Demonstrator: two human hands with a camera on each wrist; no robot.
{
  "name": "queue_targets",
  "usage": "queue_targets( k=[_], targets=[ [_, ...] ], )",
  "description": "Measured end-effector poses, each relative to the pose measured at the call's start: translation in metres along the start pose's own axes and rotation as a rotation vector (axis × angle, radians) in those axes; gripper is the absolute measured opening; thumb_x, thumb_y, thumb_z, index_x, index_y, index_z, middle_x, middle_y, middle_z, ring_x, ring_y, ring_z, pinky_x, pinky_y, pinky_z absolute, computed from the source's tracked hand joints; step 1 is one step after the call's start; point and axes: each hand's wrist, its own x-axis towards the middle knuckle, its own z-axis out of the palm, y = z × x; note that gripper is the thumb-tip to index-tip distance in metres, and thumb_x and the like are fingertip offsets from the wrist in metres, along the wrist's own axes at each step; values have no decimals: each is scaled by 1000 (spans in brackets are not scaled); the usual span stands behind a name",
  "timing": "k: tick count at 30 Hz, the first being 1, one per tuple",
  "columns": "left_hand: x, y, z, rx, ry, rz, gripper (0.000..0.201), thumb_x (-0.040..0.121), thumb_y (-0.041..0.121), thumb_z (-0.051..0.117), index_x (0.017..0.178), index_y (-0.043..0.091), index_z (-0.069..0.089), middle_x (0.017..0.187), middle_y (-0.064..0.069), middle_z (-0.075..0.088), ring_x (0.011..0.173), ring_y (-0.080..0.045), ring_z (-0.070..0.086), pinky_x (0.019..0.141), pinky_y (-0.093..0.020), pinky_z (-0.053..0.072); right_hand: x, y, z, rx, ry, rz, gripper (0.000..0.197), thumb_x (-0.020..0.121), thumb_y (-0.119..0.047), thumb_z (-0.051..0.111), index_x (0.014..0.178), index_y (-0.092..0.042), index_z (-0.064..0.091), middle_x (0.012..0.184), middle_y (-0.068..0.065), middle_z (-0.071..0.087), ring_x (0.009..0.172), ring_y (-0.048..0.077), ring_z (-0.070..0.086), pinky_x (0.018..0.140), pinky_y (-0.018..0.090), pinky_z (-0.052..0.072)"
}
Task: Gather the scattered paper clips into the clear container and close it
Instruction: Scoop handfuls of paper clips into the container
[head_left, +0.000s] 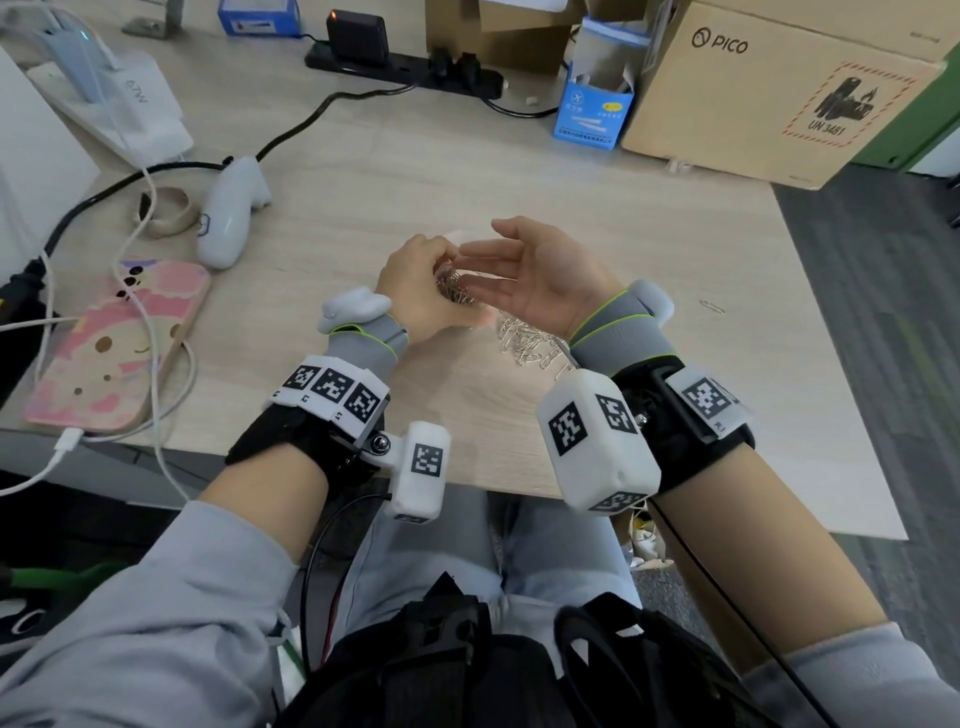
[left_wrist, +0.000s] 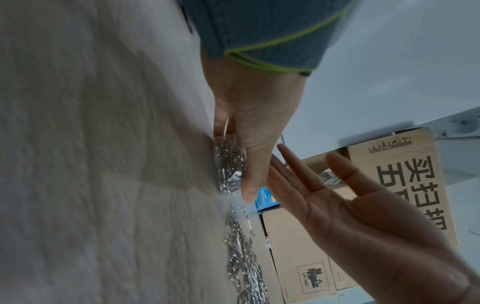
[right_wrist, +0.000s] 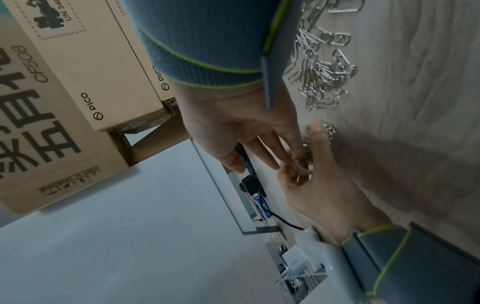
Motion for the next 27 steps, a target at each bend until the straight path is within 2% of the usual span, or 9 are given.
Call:
queue_targets(
  k=[3,6,9,11,15,20,22,25,27],
  targets=[
    [-3,-2,0,-28,10,10,60,53,32,86,105,18,60,96,1,50,91,-12,50,79,-25,40,0,3,-10,86,30,-48,28,94,-18,42,103,4,58,98,19,66,90,30,64,86,31,53],
    [-5,-1,-1,-18,-2,19,62,53,33,86,107,17,60,103,-6,56,98,-16,54,83,-24,41,-1,5,-23,131,98,-86,27,94,-15,41,88,2,61,79,14,71,74,25,69,71,26,58],
    [-5,1,-2,31,-44,40,77,42,51,78,110,19,60,113,-8,58,109,-21,51,88,-22,35,-2,9,-39,108,201,-137,24,93,-13,41,83,-3,61,67,6,73,64,17,70,62,22,58],
    [-3,6,-2,65,-54,67,81,41,60,65,112,20,59,118,-6,57,115,-21,47,90,-19,30,-5,11,-49,71,282,-187,21,92,-10,44,81,-5,61,74,6,71,66,17,68,60,20,57],
    [8,25,7,119,-57,107,56,70,38,73,118,14,57,127,-8,53,123,-24,43,97,-21,28,-8,15,-80,-44,517,-271,12,86,-10,53,79,-10,63,82,5,66,69,13,61,50,15,46],
    [20,61,34,100,-140,198,64,70,38,47,123,4,53,135,-15,50,127,-24,45,102,-22,26,-19,14,-128,-261,887,-350,23,83,-11,55,101,-10,69,77,-1,60,60,8,49,49,13,39],
    [23,69,49,137,-214,211,60,78,35,49,128,3,48,141,-15,43,133,-25,39,106,-24,25,-20,14,-142,-357,930,-338,34,84,-12,47,113,-13,65,97,5,63,81,14,58,63,9,46],
    [31,76,77,245,-265,193,55,86,35,49,134,8,42,148,-13,32,141,-28,23,113,-34,18,-20,17,-157,-623,895,-189,49,80,-22,39,125,-7,54,126,10,51,129,27,40,108,35,35],
    [34,74,91,350,-280,155,56,89,40,47,138,15,36,153,-11,24,145,-31,6,116,-47,8,-19,23,-159,-828,819,-134,36,85,-21,41,111,1,55,125,16,46,129,31,34,110,41,29]
  ],
)
